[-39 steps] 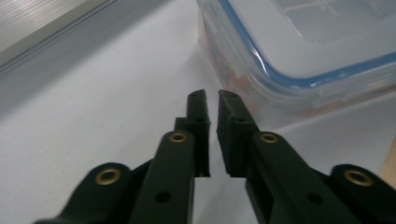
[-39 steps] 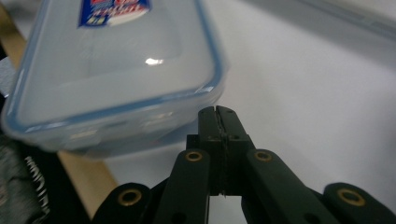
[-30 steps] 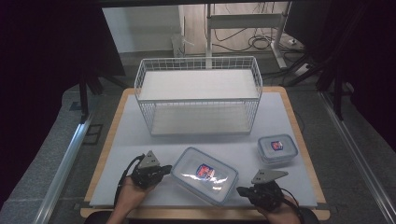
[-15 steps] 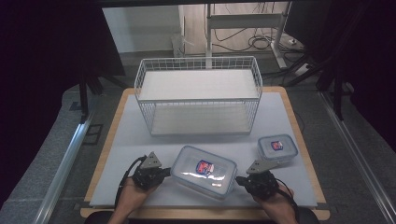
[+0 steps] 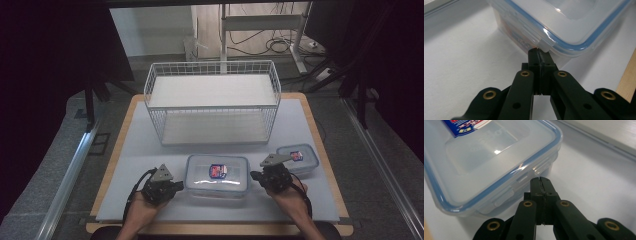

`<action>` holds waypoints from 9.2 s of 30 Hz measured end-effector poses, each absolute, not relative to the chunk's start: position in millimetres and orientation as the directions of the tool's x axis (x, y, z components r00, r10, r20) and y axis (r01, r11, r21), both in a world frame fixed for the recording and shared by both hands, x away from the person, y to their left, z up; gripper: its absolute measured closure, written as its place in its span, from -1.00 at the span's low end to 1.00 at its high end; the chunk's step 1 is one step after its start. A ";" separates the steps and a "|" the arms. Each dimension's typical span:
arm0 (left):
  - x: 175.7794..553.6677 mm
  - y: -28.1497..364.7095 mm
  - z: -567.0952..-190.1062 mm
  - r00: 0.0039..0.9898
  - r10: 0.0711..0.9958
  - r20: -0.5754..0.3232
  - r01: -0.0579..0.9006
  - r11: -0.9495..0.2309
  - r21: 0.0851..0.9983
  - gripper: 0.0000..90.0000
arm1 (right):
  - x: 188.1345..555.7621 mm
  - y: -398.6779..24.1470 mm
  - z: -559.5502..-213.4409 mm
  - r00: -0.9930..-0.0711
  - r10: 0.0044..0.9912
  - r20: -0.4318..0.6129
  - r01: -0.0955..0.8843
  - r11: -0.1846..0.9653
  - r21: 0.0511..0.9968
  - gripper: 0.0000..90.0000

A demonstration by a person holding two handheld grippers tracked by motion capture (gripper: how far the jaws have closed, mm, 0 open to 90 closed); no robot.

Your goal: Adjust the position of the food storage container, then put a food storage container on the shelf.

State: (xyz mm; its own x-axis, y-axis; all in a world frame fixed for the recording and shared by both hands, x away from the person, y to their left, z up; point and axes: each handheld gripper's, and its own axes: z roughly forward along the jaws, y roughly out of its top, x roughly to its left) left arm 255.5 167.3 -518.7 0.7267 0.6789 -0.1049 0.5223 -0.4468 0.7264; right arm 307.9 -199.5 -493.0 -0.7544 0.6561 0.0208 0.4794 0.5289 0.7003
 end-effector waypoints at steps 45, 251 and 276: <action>247.9 198.0 -519.3 0.622 0.782 0.042 0.516 -0.449 0.730 -0.73 | 302.3 -231.9 -496.4 -0.756 0.654 0.043 0.470 0.495 0.731 -0.35; 379.0 207.8 -322.6 0.654 0.614 -0.442 0.591 -0.050 0.805 0.16 | 414.7 -181.3 -307.8 -0.723 0.556 0.410 0.563 0.129 0.816 0.12; 435.4 207.6 -303.7 0.628 0.618 -0.473 0.624 -0.036 0.781 0.15 | 465.1 -181.2 -294.7 -0.684 0.568 0.458 0.592 0.065 0.803 0.11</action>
State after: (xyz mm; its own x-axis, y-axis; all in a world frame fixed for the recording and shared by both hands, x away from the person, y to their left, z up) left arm 435.4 207.6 -303.7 0.6280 0.6182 -0.4727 0.6236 -0.0364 0.7809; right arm 465.1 -181.2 -294.7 -0.6837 0.5677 0.4585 0.5924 0.0650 0.8030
